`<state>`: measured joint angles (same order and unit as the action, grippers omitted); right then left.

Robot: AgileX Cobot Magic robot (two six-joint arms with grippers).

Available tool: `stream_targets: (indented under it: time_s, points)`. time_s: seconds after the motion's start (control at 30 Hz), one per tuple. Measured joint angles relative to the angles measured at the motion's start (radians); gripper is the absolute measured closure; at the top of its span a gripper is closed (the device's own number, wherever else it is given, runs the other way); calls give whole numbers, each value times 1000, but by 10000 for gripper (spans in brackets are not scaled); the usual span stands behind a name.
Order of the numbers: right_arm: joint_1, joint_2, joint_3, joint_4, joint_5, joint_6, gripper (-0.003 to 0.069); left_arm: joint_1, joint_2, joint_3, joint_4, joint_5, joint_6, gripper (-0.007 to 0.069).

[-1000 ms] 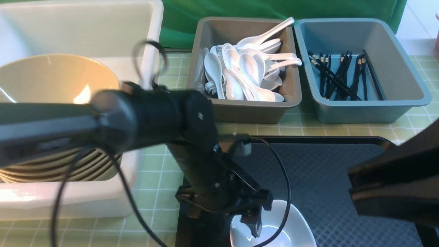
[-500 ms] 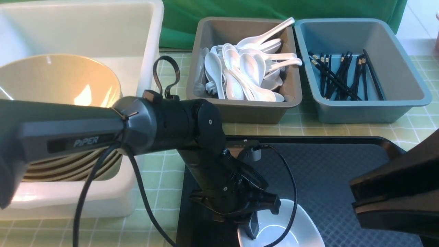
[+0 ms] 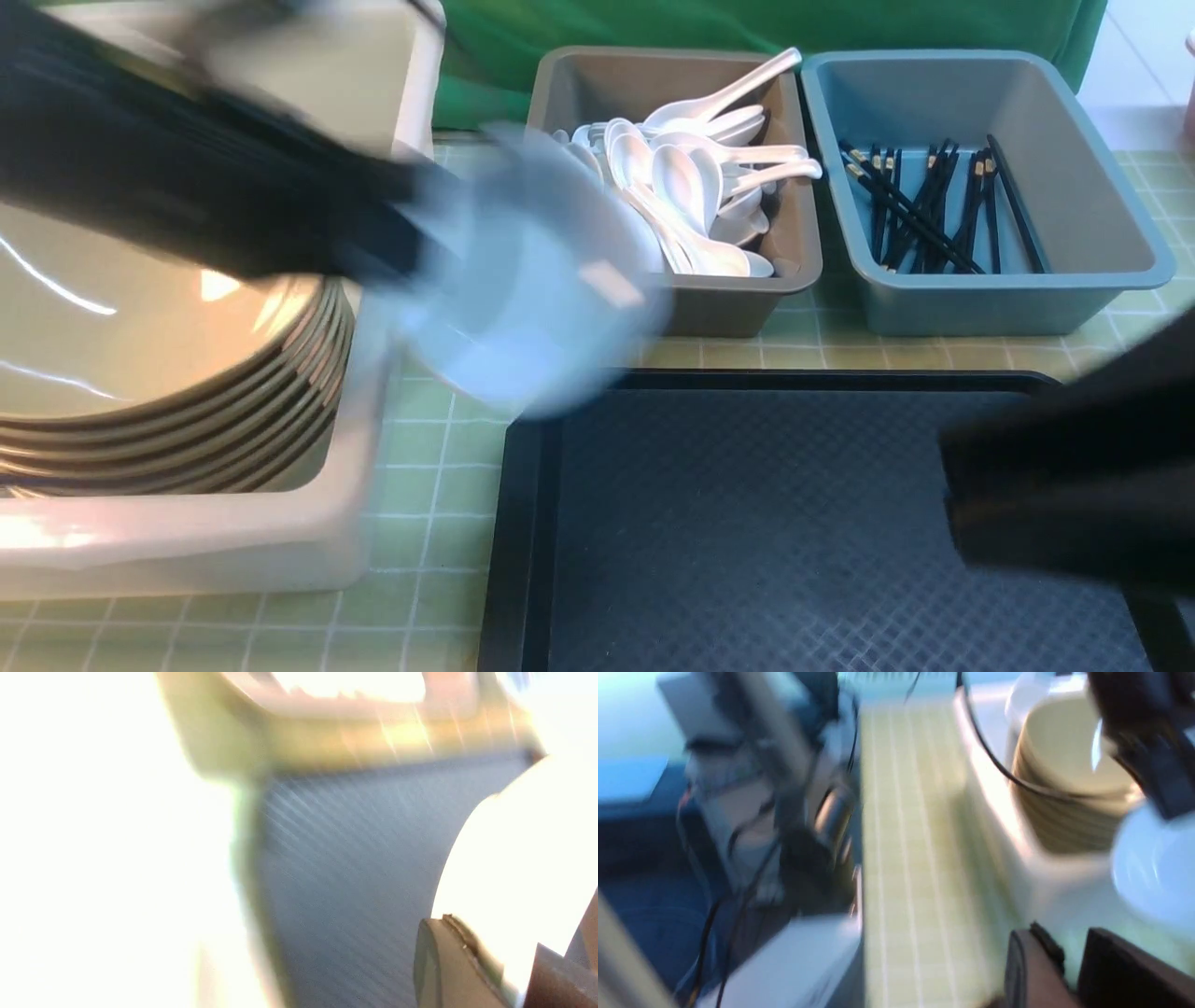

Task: On green table put chopsticks spoon bowls plates into blue grey white boxes.
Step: 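Place the white bowl into the white bin with the other dishes with the left gripper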

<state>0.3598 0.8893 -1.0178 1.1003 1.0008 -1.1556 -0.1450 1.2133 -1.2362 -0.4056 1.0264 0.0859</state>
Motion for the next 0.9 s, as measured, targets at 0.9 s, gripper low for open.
stream_targets:
  time_s: [0.9]
  points:
    - [70,70,-99,-38,1,-73,636,676,78,1,651,-67,-441,610]
